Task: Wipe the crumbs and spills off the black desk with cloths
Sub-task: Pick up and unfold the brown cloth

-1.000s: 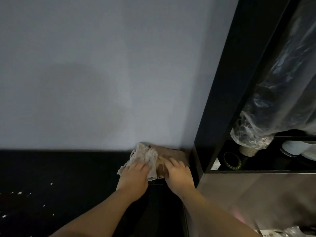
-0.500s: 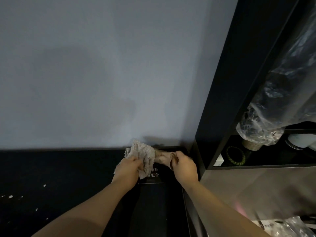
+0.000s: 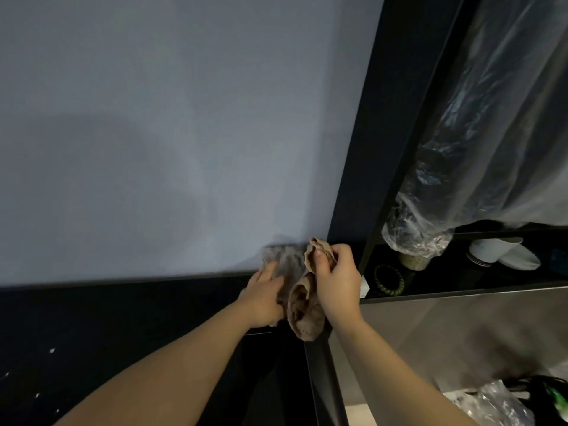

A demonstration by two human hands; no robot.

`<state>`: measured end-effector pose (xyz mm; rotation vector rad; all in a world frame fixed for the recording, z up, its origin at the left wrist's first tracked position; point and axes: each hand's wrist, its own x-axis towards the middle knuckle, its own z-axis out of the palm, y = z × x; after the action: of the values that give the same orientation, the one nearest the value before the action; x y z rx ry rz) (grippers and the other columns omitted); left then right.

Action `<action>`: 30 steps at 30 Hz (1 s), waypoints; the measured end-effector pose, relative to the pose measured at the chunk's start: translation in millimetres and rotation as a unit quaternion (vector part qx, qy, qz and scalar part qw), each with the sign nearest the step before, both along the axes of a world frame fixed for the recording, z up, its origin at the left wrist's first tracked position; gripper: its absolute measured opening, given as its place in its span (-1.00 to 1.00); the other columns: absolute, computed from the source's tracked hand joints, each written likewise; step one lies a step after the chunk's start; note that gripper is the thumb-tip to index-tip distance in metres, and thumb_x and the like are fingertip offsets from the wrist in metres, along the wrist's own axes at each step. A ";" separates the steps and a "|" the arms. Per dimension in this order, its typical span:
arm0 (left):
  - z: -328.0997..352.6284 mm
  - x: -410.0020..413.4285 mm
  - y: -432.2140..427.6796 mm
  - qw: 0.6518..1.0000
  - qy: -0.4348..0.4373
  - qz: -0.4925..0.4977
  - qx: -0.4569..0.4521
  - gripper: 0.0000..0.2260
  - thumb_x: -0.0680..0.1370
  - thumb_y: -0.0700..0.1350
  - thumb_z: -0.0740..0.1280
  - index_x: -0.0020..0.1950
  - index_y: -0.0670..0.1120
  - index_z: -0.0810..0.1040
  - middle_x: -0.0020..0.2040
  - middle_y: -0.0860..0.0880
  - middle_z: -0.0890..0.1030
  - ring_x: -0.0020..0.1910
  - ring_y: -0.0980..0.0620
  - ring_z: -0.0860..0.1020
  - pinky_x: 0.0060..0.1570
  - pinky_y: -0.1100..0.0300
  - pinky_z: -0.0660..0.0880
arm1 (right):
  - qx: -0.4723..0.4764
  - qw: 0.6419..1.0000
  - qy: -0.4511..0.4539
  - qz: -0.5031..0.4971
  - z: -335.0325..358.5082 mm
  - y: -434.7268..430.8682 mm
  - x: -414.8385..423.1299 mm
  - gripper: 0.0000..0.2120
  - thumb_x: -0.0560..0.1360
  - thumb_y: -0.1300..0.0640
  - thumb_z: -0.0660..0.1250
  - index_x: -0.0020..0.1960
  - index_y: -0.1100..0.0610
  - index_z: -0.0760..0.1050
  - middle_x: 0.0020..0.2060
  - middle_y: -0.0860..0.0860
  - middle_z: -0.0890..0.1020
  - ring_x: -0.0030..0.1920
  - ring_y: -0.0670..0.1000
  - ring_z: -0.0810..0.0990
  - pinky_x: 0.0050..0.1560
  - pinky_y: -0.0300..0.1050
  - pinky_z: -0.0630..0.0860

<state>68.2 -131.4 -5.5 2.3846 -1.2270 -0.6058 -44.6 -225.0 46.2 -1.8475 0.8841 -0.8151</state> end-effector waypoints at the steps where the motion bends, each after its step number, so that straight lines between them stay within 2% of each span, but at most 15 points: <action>1: 5.5 -4.9 -1.1 0.999 0.026 -0.008 0.027 -0.35 0.49 -0.03 0.30 0.52 0.04 0.11 0.54 0.00 -0.10 0.51 -0.08 -0.04 0.45 -0.02 0.12 | -0.003 1.000 0.003 0.001 0.8 -1.1 -1.9 -0.93 0.57 0.06 0.23 -0.01 0.05 0.38 -0.19 -0.08 0.54 -0.13 -0.04 0.52 -0.09 -0.10 0.44; 2: 11.1 -8.9 -1.6 0.998 0.064 0.005 0.011 -0.36 0.52 -0.10 0.28 0.53 0.03 0.05 0.55 0.00 -0.14 0.52 -0.06 -0.07 0.46 -0.02 0.09 | -0.005 1.000 0.005 0.004 1.2 -1.8 -3.6 -0.92 0.57 0.06 0.24 -0.01 0.07 0.40 -0.20 -0.07 0.55 -0.14 -0.04 0.53 -0.10 -0.10 0.45; 3: 18.2 -13.6 -0.3 0.990 0.128 0.038 -0.045 -0.40 0.54 -0.18 0.26 0.53 0.01 0.08 0.55 -0.02 -0.07 0.51 -0.04 0.01 0.45 0.05 0.13 | -0.002 1.000 0.004 0.011 0.9 -2.0 -4.5 -0.90 0.56 0.06 0.25 -0.02 0.09 0.42 -0.22 -0.06 0.55 -0.16 -0.05 0.53 -0.12 -0.11 0.44; 4: 25.8 -18.3 2.7 0.967 0.213 0.076 -0.115 -0.46 0.56 -0.23 0.23 0.51 -0.02 0.15 0.53 -0.06 0.11 0.46 -0.01 0.18 0.38 0.16 0.25 | 0.008 1.000 -0.002 0.022 1.1 -0.9 -5.2 -0.89 0.56 0.07 0.26 -0.04 0.11 0.43 -0.25 -0.06 0.55 -0.19 -0.06 0.52 -0.16 -0.15 0.43; 5: 35.5 -23.5 7.8 0.930 0.311 0.105 -0.166 -0.55 0.58 -0.21 0.22 0.46 -0.02 0.25 0.44 -0.08 0.32 0.35 0.00 0.36 0.25 0.22 0.37 | 0.024 0.999 -0.009 0.032 1.2 1.5 -5.2 -0.88 0.56 0.08 0.26 -0.08 0.13 0.44 -0.28 -0.06 0.53 -0.23 -0.09 0.50 -0.21 -0.20 0.40; 6: 42.4 -27.7 14.6 0.884 0.410 0.115 -0.194 -0.64 0.60 -0.14 0.21 0.41 -0.01 0.34 0.32 -0.06 0.48 0.24 0.00 0.48 0.17 0.20 0.44 | 0.043 0.998 -0.017 0.043 2.6 5.3 -5.0 -0.86 0.56 0.09 0.26 -0.13 0.13 0.44 -0.31 -0.06 0.52 -0.27 -0.11 0.48 -0.25 -0.25 0.38; 7: 46.6 -31.7 21.5 0.857 0.463 0.105 -0.200 -0.70 0.61 -0.07 0.21 0.35 0.00 0.41 0.22 -0.05 0.57 0.17 -0.01 0.55 0.16 0.13 0.48 | 0.065 0.996 -0.028 0.056 4.7 10.1 -4.4 -0.83 0.56 0.11 0.25 -0.18 0.13 0.43 -0.33 -0.05 0.50 -0.30 -0.12 0.47 -0.28 -0.29 0.37; 9: 51.6 -41.1 36.0 0.871 0.440 0.093 -0.197 -0.76 0.60 -0.09 0.23 0.26 -0.02 0.48 0.10 -0.04 0.64 0.10 0.01 0.60 0.15 0.07 0.50 | 0.119 0.987 -0.048 0.094 11.9 22.0 -3.9 -0.79 0.57 0.13 0.24 -0.25 0.11 0.42 -0.37 -0.04 0.48 -0.32 -0.10 0.45 -0.26 -0.26 0.37; 11: 57.7 -48.1 50.4 0.888 0.376 0.140 -0.225 -0.81 0.58 -0.21 0.25 0.18 -0.12 0.53 -0.01 -0.06 0.66 0.00 0.02 0.62 0.04 0.13 0.53 | 0.161 0.977 -0.046 0.131 19.7 34.3 -5.8 -0.77 0.57 0.12 0.25 -0.26 0.13 0.43 -0.39 -0.03 0.47 -0.31 -0.08 0.45 -0.25 -0.23 0.37; 15: 73.4 -62.0 77.8 0.865 0.386 0.189 -0.260 -0.87 0.57 -0.20 0.28 0.08 -0.15 0.56 -0.01 -0.14 0.65 0.00 -0.07 0.62 0.03 0.04 0.55 | 0.197 0.967 -0.044 0.156 34.2 56.8 -17.0 -0.79 0.57 0.07 0.24 -0.18 0.14 0.48 -0.34 0.01 0.51 -0.29 -0.05 0.48 -0.23 -0.19 0.42; 19: 87.2 -74.5 110.0 0.781 0.443 0.295 -0.326 -0.82 0.62 -0.19 0.18 0.10 -0.24 0.51 0.03 -0.26 0.62 0.02 -0.19 0.59 0.05 -0.09 0.53 | 0.226 0.960 -0.075 0.144 53.0 82.1 -34.0 -0.81 0.58 0.07 0.22 -0.15 0.13 0.47 -0.29 0.03 0.52 -0.26 -0.04 0.51 -0.22 -0.19 0.45; 23: 90.3 -81.5 153.3 0.700 0.475 0.361 -0.393 -0.79 0.63 -0.16 0.14 0.13 -0.26 0.47 -0.03 -0.22 0.61 -0.06 -0.15 0.60 -0.13 -0.01 0.55 | 0.266 0.945 -0.058 0.178 57.3 107.5 -57.6 -0.85 0.56 0.01 0.25 -0.01 0.07 0.52 -0.07 0.06 0.61 -0.04 0.04 0.60 0.07 0.01 0.56; 25: 91.7 -86.3 174.3 0.635 0.506 0.395 -0.430 -0.81 0.64 -0.13 0.12 0.10 -0.19 0.46 -0.04 -0.19 0.57 -0.08 -0.10 0.56 -0.15 0.02 0.50 | 0.258 0.946 -0.033 0.194 53.2 120.1 -66.8 -0.87 0.55 0.02 0.27 0.02 0.06 0.50 -0.02 0.07 0.59 0.01 0.06 0.58 0.12 0.05 0.54; 27: 93.4 -90.8 193.4 0.582 0.541 0.413 -0.445 -0.82 0.63 -0.13 0.13 0.08 -0.17 0.48 -0.02 -0.18 0.57 -0.07 -0.09 0.55 -0.13 0.03 0.48 | 0.253 0.946 -0.016 0.204 50.5 132.9 -72.6 -0.86 0.52 0.08 0.30 0.03 0.13 0.49 -0.02 0.13 0.58 0.01 0.10 0.58 0.12 0.06 0.53; 30: 95.7 -93.2 215.4 0.555 0.582 0.404 -0.436 -0.78 0.61 -0.09 0.19 0.07 -0.18 0.54 -0.02 -0.18 0.58 -0.05 -0.08 0.56 -0.07 0.02 0.49 | 0.230 0.943 0.033 0.238 49.6 147.7 -74.0 -0.87 0.47 0.17 0.33 -0.10 0.24 0.46 -0.14 0.14 0.56 -0.08 0.08 0.55 -0.01 -0.02 0.50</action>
<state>-25.0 83.9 90.2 0.9330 0.2550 -0.7366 -118.6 -77.3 95.9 -1.5742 0.5641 -0.2181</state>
